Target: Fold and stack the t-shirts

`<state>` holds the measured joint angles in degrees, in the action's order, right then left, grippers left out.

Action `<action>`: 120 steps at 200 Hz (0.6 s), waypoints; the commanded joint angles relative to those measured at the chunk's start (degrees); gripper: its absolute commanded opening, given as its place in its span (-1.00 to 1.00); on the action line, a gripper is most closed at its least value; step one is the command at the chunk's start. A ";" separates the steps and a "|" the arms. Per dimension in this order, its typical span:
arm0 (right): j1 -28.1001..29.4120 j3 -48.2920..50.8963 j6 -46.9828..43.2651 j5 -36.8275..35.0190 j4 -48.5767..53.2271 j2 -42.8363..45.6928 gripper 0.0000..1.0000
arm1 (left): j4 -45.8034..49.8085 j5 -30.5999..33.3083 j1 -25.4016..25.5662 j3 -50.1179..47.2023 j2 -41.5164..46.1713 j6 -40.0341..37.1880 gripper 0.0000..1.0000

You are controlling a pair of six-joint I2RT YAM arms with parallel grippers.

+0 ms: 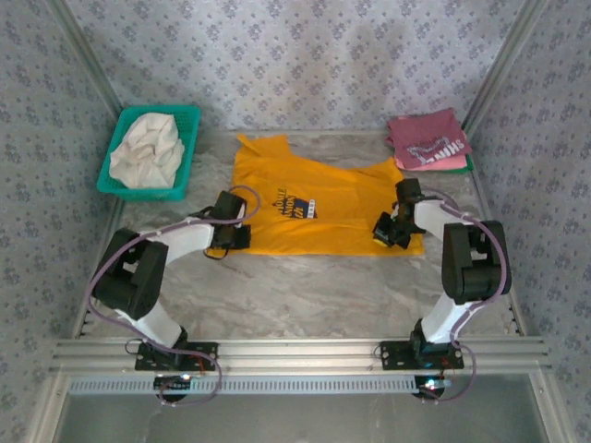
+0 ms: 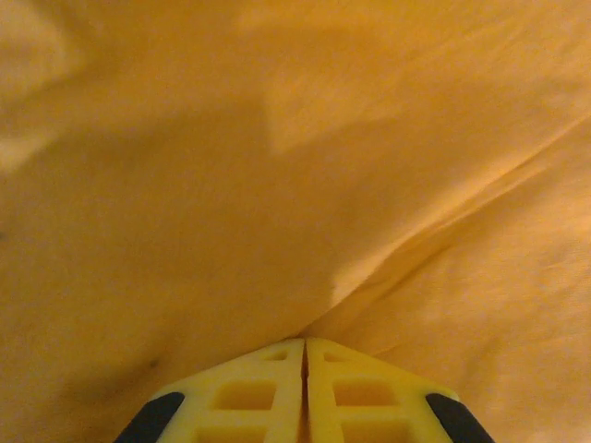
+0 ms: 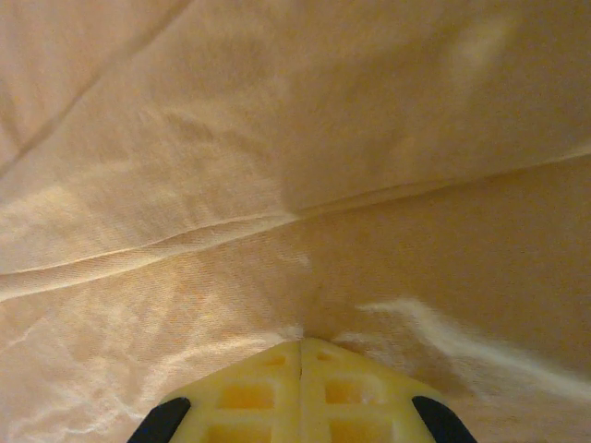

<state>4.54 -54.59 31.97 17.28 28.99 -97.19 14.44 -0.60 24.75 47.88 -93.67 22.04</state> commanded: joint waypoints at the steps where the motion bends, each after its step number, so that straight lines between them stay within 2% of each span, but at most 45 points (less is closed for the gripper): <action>1: 0.24 3.16 2.37 -0.89 -0.15 -0.24 -1.00 | 0.89 1.06 -1.05 -2.91 -0.37 5.44 -0.83; 48: 1.60 10.18 6.96 -2.79 2.01 5.73 -1.00 | 7.67 5.47 -1.30 -7.07 4.39 13.33 -0.87; 79: 1.56 13.32 8.01 -0.58 2.76 8.71 -1.00 | 11.31 4.22 -0.94 -10.40 9.62 19.80 -0.91; 100: 0.26 9.71 5.28 0.70 3.86 9.09 -1.00 | 12.46 5.73 -0.67 -10.29 12.88 19.77 -0.95; 120: -0.55 3.23 4.55 0.33 7.97 10.13 -1.00 | 14.40 10.13 -1.16 -5.74 14.88 16.63 -0.87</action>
<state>5.37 -44.88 37.89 19.03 29.93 -88.07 21.85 3.25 24.05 38.61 -81.34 39.31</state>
